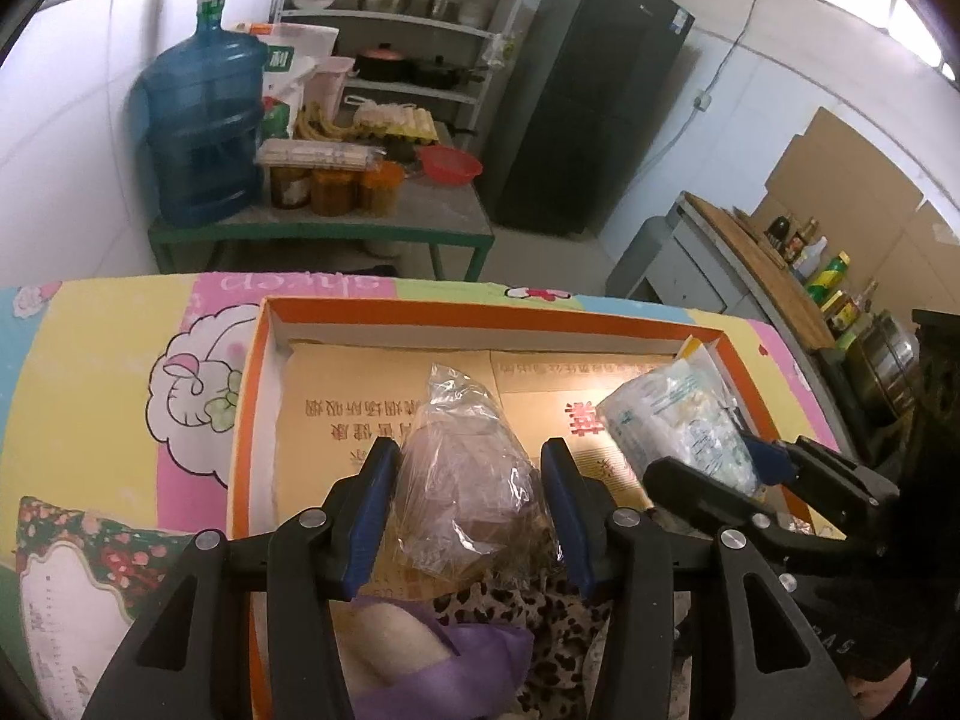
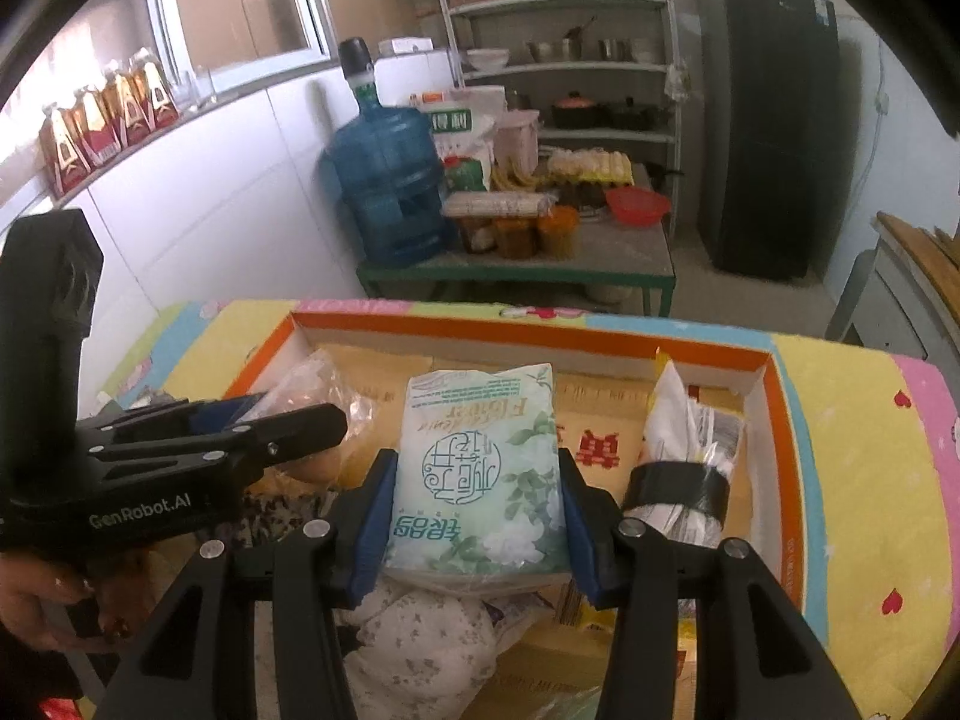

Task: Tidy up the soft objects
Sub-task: 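Open the left gripper to drop the bread while the right releases the tissue pack into the box, then raise both open grippers out of the box and back over the quilt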

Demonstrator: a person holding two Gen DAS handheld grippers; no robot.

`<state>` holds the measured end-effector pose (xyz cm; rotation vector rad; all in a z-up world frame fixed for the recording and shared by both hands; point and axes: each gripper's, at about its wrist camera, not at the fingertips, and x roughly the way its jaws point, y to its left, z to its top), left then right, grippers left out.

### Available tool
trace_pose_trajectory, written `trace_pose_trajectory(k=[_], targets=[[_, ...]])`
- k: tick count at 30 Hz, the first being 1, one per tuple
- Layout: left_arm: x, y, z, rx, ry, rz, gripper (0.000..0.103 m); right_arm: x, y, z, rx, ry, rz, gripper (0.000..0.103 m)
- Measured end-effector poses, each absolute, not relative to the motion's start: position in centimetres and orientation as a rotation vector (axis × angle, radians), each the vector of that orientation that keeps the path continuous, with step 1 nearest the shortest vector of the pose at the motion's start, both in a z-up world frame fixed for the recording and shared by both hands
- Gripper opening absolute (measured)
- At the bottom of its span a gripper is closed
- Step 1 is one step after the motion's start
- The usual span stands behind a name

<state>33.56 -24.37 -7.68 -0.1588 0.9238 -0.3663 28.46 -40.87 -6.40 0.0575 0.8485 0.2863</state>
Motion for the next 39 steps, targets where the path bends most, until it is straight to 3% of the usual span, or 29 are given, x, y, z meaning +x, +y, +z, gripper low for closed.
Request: trace_pose_trajectory(k=[8, 12, 24, 28, 39], targets=[[33.7, -24.5, -8.2, -0.157, 0.948, -0.378, 0.052, 28.7, -40.6, -7.1, 0.046, 0.891, 0.295, 0.052], [33.6, -24.7, -8.1, -0.159, 0.954, -0.385, 0.056, 28.7, -40.7, -7.4, 0.059, 0.893, 0.302, 0.058], [31.9, -24.2, -6.3, -0.149, 0.897, -0.392, 0.072, 27.8, -41.9, -6.9, 0.092, 0.863, 0.29, 0.059], [30.8, -23.9, -5.3, -0.157, 0.866, -0.404, 0.072, 27.3, -42.2, -6.7, 0.093, 0.851, 0.283, 0.066], [26.9, -21.8, -2.3, -0.137, 0.759, -0.428, 0.072, 25.1, -42.4, -4.2, 0.116, 0.763, 0.307, 0.066]])
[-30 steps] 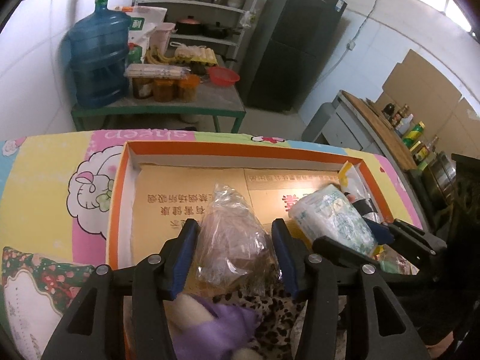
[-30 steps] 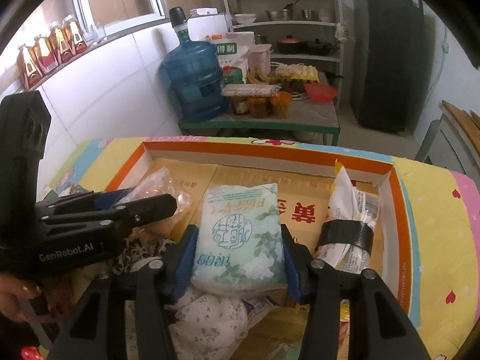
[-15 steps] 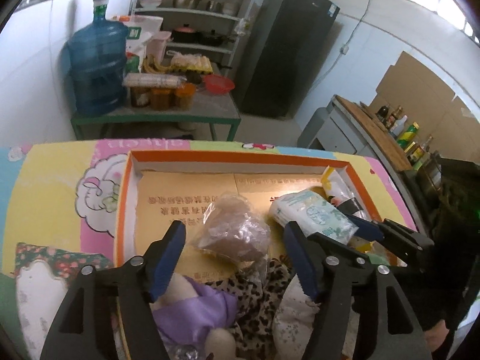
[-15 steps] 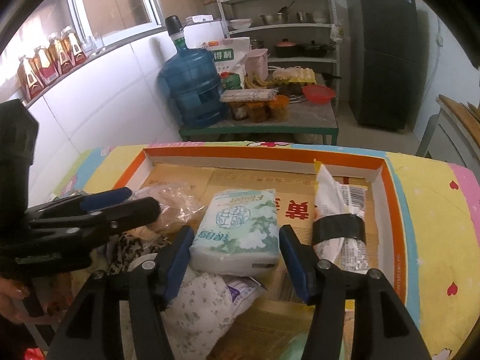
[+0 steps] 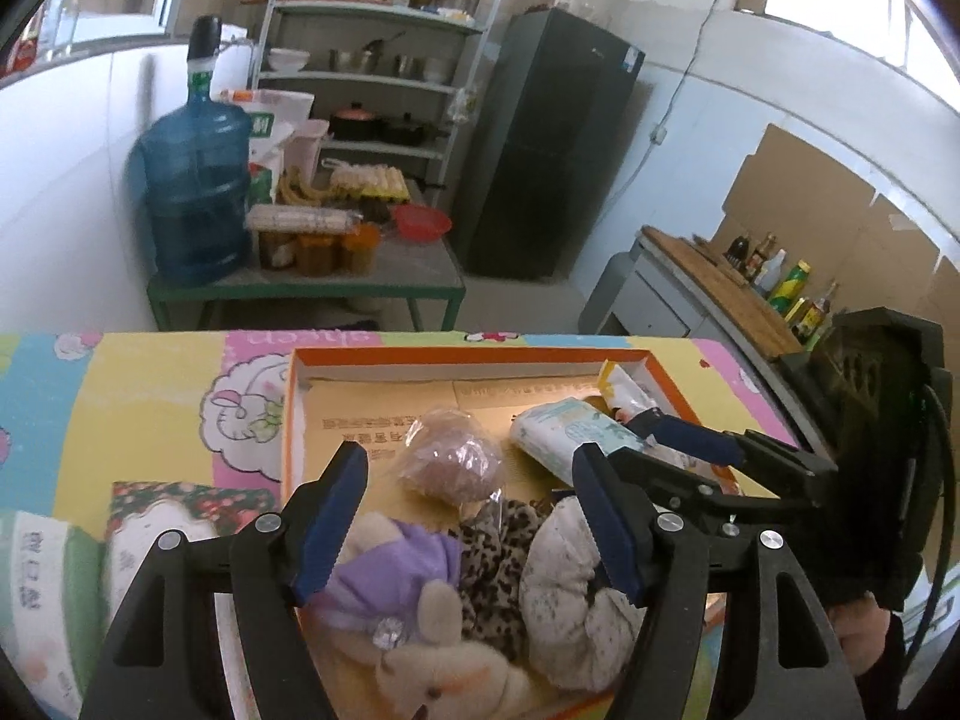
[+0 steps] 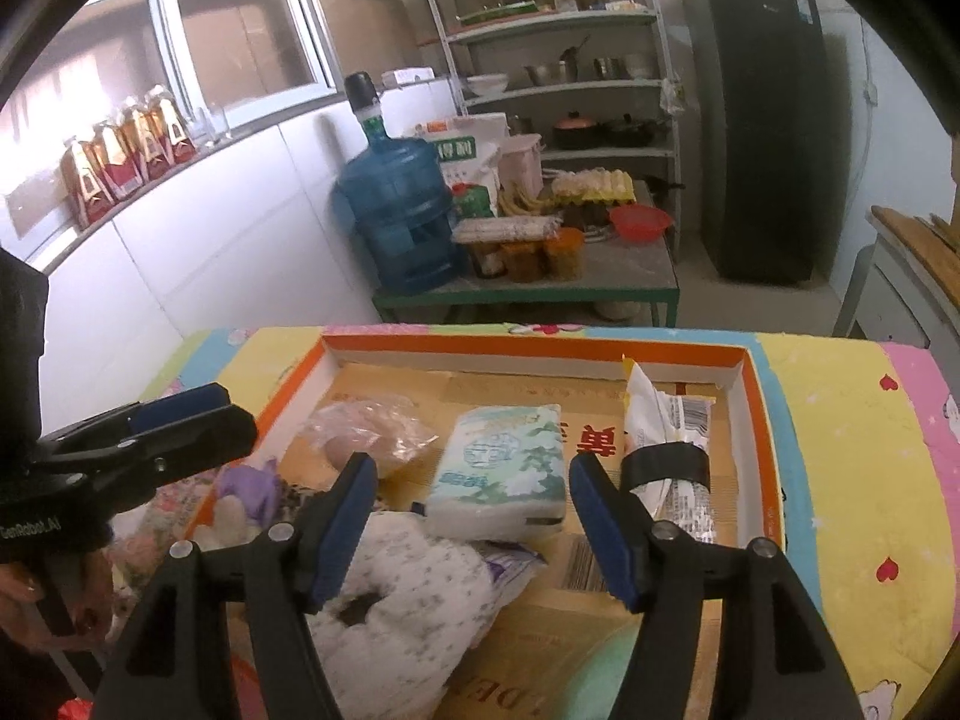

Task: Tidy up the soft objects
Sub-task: 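Raise both open grippers out of the box and back over the quilt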

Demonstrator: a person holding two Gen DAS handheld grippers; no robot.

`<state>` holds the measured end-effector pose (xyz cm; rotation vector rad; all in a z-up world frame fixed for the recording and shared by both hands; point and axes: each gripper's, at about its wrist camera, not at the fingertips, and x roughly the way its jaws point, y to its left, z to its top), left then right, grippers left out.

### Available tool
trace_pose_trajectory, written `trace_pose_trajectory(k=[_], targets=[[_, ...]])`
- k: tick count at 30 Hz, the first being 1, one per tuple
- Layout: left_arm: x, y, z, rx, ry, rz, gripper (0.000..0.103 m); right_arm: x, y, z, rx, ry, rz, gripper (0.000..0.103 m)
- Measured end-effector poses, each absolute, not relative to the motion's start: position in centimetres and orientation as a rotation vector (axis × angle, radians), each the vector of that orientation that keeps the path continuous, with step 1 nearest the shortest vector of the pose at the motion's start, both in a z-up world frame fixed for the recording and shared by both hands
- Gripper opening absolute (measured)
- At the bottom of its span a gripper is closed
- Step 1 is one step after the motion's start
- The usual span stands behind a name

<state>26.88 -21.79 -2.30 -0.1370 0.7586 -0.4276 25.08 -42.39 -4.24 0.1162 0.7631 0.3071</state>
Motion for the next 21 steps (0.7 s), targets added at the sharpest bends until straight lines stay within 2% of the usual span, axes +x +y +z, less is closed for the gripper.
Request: trace_pose_trajectory(k=[21], targets=[[15.0, -15.4, 1.5, 0.012, 0.5, -0.316, 0.072, 15.8, -35.2, 0.1, 0.039, 0.632, 0.352, 0.066]])
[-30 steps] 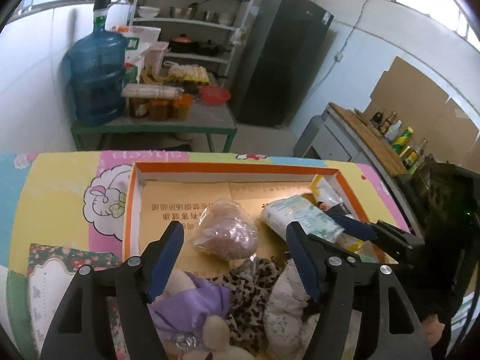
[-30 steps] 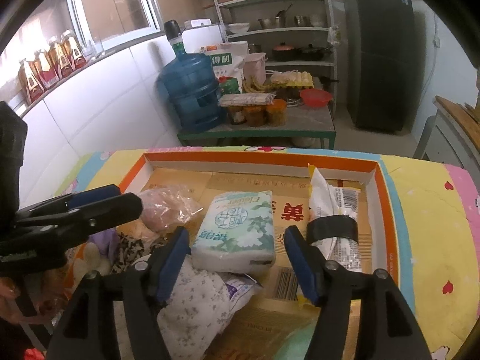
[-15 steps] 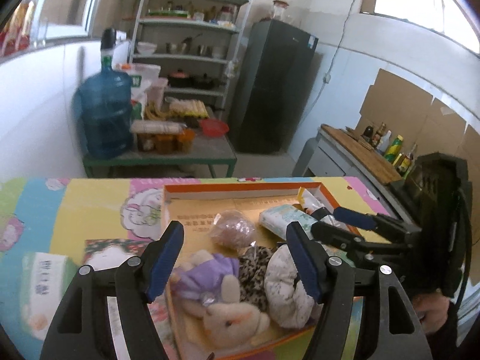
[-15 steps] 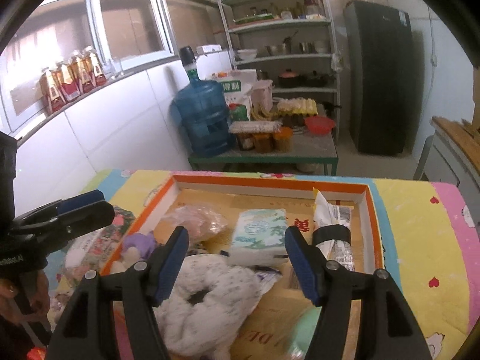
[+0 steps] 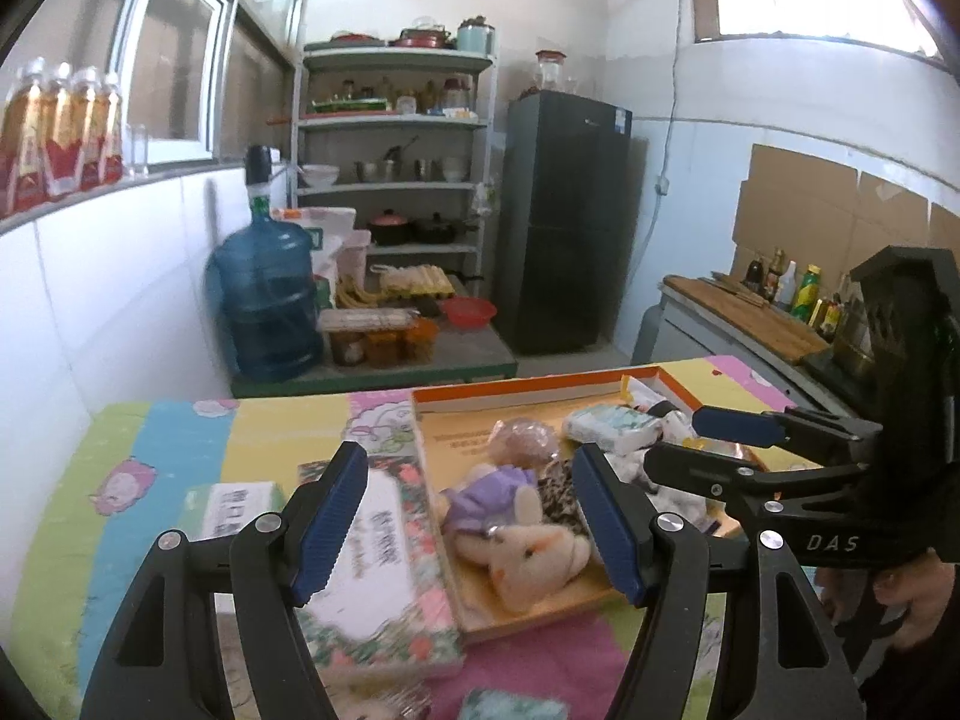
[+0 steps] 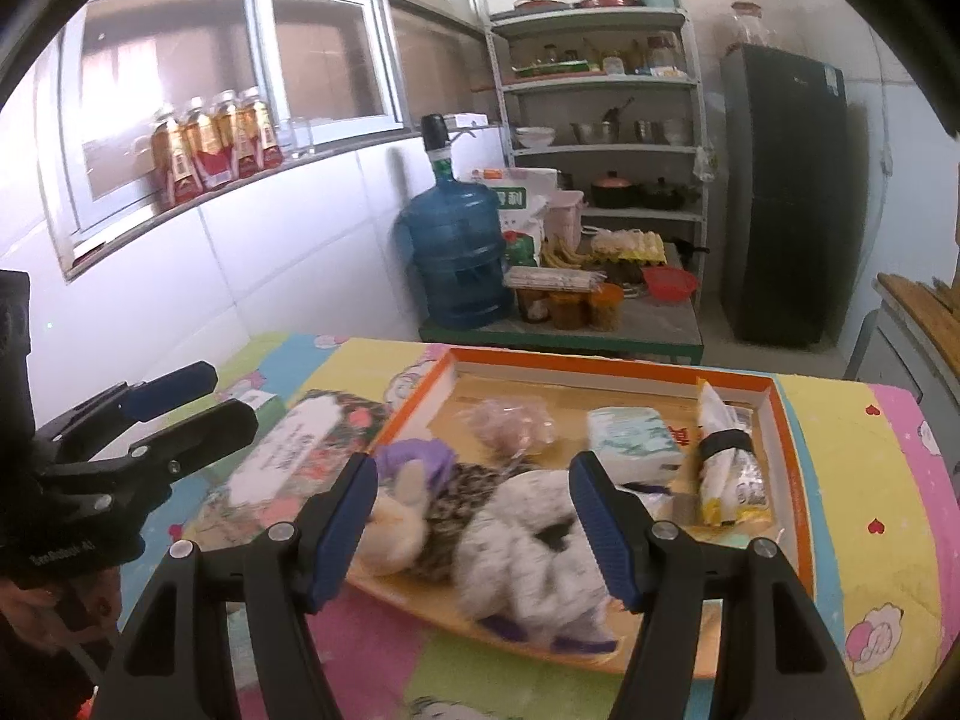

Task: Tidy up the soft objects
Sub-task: 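Raise both open grippers out of the box and back over the quilt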

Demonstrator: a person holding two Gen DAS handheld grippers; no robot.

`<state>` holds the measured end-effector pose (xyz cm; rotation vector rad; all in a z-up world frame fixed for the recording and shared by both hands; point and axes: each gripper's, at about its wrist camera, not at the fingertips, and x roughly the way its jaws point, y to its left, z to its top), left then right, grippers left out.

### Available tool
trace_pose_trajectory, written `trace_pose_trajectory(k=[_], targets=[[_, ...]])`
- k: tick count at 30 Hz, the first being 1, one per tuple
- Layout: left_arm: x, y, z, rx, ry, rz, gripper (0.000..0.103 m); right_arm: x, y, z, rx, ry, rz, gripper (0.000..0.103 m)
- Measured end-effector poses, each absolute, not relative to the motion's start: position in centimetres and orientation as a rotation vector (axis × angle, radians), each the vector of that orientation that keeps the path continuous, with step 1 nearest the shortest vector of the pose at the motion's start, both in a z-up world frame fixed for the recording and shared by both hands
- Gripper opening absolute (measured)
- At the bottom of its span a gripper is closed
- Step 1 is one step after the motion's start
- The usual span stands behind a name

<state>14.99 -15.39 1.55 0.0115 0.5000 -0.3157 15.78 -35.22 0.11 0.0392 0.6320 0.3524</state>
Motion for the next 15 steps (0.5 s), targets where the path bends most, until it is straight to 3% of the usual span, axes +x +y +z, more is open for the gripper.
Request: trace_pose_trajectory(k=[15], targets=[[9.2, -7.0, 0.3, -0.019, 0.468, -0.244, 0.072, 10.5, -29.4, -0.2, 0.01, 0.607, 0.308, 0.066]])
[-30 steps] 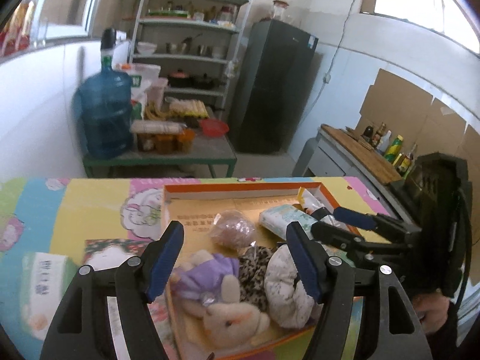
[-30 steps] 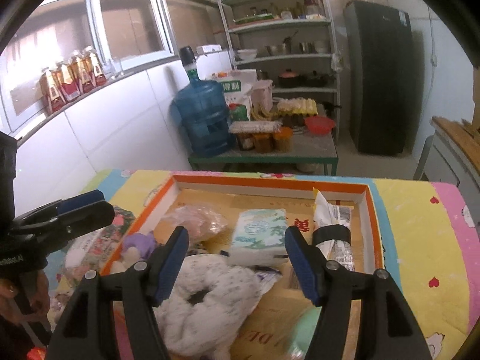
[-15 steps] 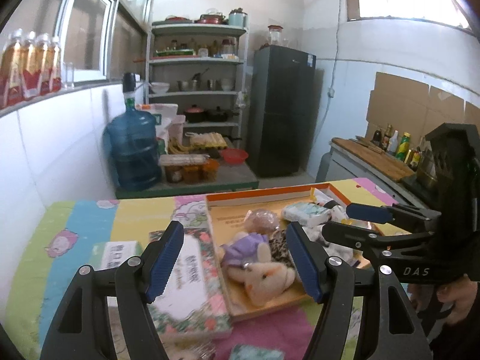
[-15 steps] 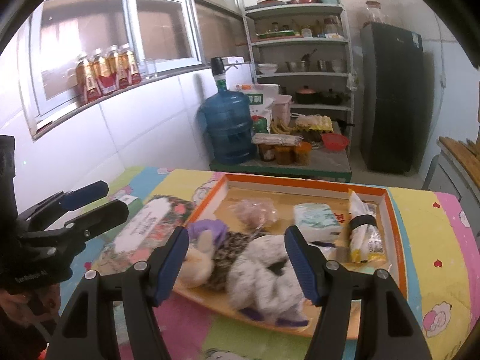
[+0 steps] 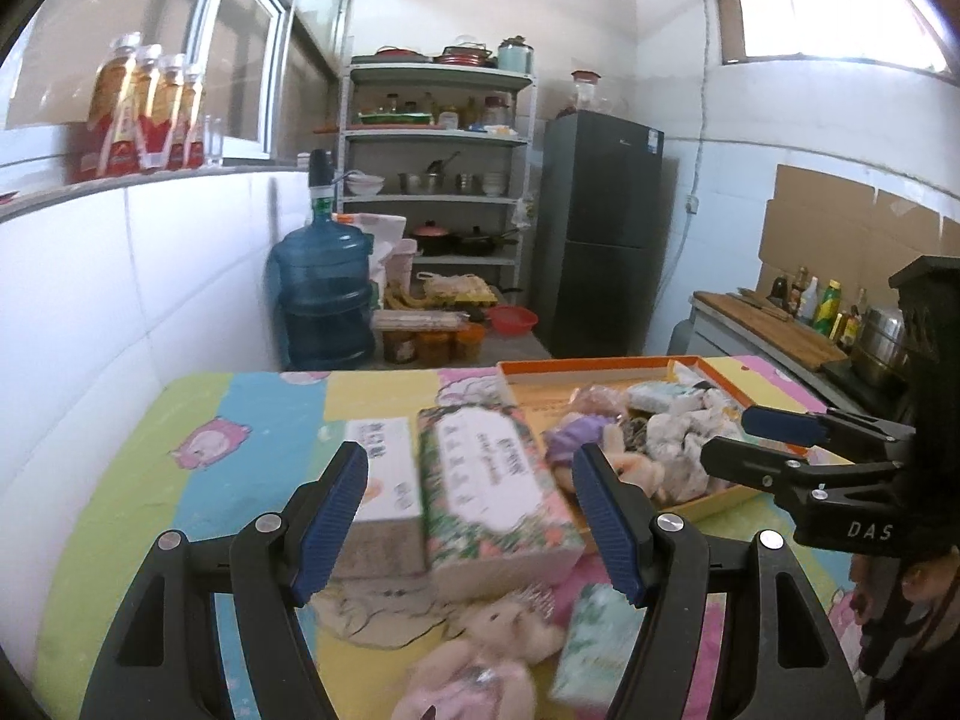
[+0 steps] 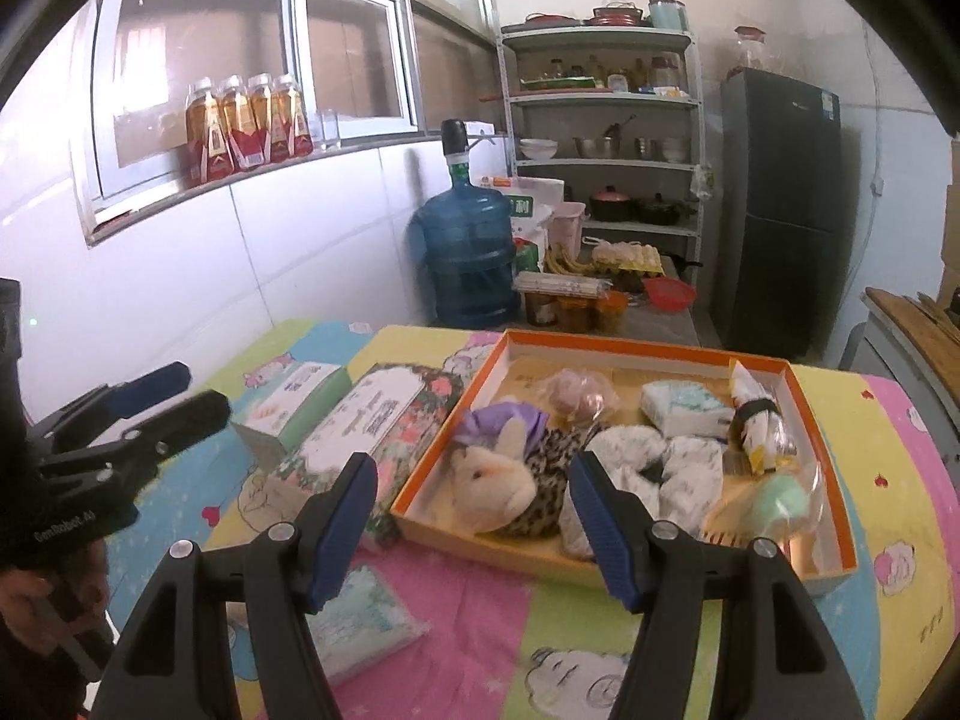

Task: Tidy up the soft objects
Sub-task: 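Raise both open grippers out of the box and back over the quilt, then lower the right gripper onto the small green tissue pack and close it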

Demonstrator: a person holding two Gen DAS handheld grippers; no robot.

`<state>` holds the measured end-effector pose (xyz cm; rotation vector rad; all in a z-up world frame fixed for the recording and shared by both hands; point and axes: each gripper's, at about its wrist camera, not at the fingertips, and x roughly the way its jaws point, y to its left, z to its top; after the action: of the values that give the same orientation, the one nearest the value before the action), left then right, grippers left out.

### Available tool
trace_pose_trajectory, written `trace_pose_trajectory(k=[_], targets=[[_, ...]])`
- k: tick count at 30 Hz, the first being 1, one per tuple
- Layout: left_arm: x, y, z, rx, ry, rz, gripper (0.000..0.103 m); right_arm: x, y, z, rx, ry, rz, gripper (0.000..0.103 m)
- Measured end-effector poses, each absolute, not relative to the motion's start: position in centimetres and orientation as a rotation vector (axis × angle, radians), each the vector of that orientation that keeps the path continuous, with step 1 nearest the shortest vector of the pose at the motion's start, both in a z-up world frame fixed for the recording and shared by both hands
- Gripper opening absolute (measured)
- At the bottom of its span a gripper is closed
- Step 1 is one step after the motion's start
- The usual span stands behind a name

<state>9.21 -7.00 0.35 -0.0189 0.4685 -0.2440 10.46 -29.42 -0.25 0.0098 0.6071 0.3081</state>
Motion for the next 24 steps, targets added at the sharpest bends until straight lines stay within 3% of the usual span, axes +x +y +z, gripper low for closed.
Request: trace_pose_trajectory(k=[24], targets=[[4.4, 0.6, -2.1, -0.064, 0.466, -0.198, 0.072, 5.4, -22.9, -2.8, 0.004, 0.642, 0.278, 0.066]])
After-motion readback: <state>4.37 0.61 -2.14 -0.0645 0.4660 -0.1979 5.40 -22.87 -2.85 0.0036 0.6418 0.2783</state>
